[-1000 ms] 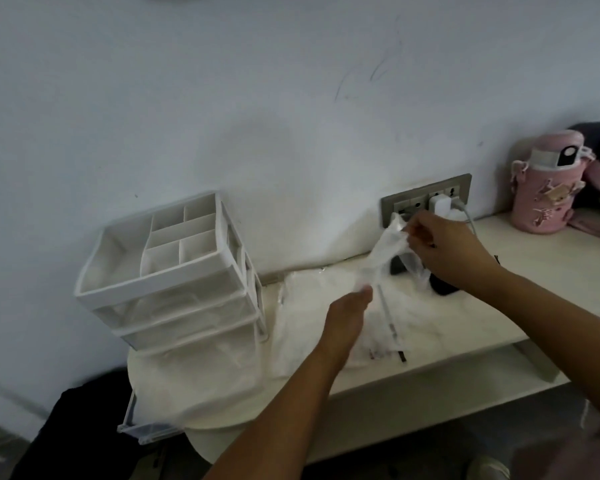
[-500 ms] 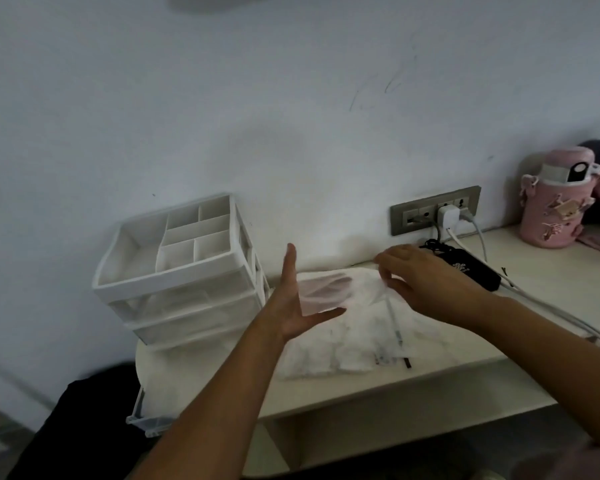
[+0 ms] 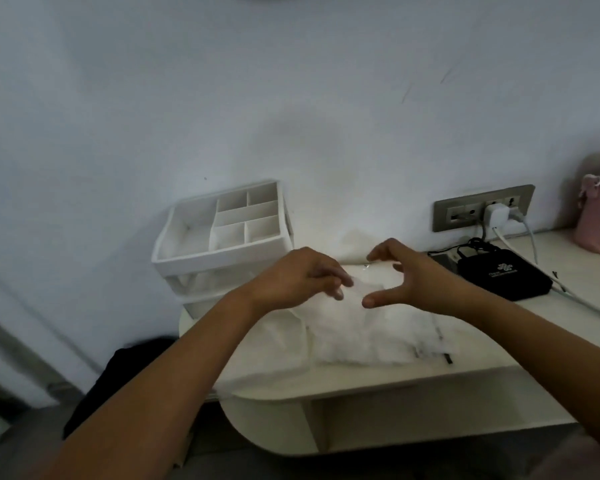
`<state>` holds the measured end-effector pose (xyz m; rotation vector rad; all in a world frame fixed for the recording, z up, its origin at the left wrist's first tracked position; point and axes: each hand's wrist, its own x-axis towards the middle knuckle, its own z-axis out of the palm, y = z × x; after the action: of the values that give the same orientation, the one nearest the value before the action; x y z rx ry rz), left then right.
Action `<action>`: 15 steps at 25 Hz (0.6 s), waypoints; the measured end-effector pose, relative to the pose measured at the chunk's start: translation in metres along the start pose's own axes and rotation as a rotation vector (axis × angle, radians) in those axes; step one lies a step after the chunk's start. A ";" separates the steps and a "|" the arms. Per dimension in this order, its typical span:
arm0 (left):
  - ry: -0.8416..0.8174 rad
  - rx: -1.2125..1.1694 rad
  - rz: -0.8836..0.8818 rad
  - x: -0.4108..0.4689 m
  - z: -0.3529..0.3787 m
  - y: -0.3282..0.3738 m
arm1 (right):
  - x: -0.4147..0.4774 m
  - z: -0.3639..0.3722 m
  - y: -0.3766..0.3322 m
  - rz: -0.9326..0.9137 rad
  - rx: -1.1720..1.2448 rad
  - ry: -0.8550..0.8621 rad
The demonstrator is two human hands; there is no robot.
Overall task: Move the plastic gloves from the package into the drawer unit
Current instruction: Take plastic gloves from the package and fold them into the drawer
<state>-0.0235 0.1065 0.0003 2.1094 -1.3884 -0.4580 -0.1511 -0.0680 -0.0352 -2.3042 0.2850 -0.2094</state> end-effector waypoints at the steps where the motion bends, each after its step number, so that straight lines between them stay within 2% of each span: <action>1: -0.012 -0.012 0.012 -0.007 -0.006 0.000 | 0.004 0.003 -0.008 -0.007 0.100 -0.075; 4: 0.025 -0.106 -0.017 -0.028 -0.026 -0.010 | 0.014 0.020 -0.023 -0.026 0.194 -0.310; 9: 0.214 -0.302 -0.257 -0.068 -0.039 -0.058 | 0.031 0.047 -0.029 0.110 0.352 -0.456; 11: 0.289 -0.284 -0.320 -0.084 -0.036 -0.079 | 0.038 0.064 -0.033 0.180 0.436 -0.449; 15: 0.428 -0.338 -0.418 -0.100 -0.032 -0.112 | 0.050 0.090 -0.043 0.276 0.447 -0.272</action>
<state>0.0352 0.2407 -0.0469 2.0507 -0.5853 -0.3422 -0.0759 0.0098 -0.0617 -1.8009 0.3702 0.1654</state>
